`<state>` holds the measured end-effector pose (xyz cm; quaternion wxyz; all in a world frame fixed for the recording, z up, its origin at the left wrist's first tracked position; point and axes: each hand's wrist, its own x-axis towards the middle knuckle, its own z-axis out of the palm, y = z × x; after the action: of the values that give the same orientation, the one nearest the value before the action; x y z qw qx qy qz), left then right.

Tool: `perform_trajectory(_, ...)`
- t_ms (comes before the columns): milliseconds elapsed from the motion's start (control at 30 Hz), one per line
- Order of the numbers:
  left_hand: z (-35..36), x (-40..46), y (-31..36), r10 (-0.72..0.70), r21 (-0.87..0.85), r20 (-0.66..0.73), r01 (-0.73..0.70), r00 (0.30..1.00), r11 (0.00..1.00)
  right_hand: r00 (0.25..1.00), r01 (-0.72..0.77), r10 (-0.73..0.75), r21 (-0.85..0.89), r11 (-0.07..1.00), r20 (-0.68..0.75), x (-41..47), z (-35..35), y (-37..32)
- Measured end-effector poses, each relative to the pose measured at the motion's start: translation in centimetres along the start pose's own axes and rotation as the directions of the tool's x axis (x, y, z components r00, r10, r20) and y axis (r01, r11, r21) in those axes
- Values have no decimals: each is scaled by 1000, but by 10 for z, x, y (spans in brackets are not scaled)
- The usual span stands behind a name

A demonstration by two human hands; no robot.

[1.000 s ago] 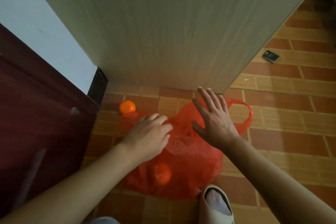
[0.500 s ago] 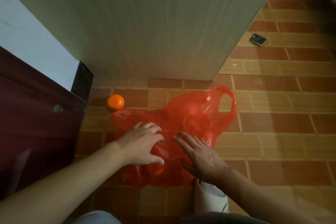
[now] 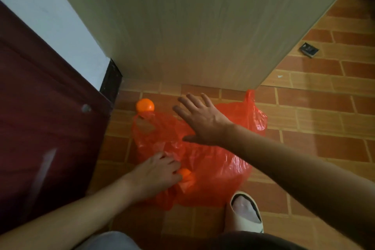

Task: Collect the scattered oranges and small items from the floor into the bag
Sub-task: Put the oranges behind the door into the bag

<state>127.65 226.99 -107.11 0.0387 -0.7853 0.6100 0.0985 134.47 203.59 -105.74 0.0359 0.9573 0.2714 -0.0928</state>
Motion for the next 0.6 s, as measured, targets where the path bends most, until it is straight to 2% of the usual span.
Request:
perform_trajectory(100, 2, -8, 3, 24, -5, -4, -24, 1000, 1000, 959, 75, -44, -101, 992, 280, 35, 18, 2)
perform_trajectory(200, 5, -16, 0, -3, -23, -8, 3, 1000, 1000, 884, 73, -49, -34, 997, 464, 41, 37, -2)
perform_trajectory(267, 3, -20, -3, -33, -33, -15, 32, 999, 999, 884, 67, -68, 20, 998, 463, 34, 50, -4)
perform_trajectory(400, -2, -24, -8, -94, -47, -84, 91, 992, 995, 926, 43, -106, 177, 983, 361, 14, 81, 4)
perform_trajectory(533, -7, -18, -15, -178, -81, -167, 166, 970, 983, 943, -110, 18, 261, 959, 331, 14, 79, 24)
perform_trajectory(600, -10, -17, -21, -233, -101, -189, 218, 954, 971, 959, -167, 92, 271, 948, 268, 19, 70, 37)
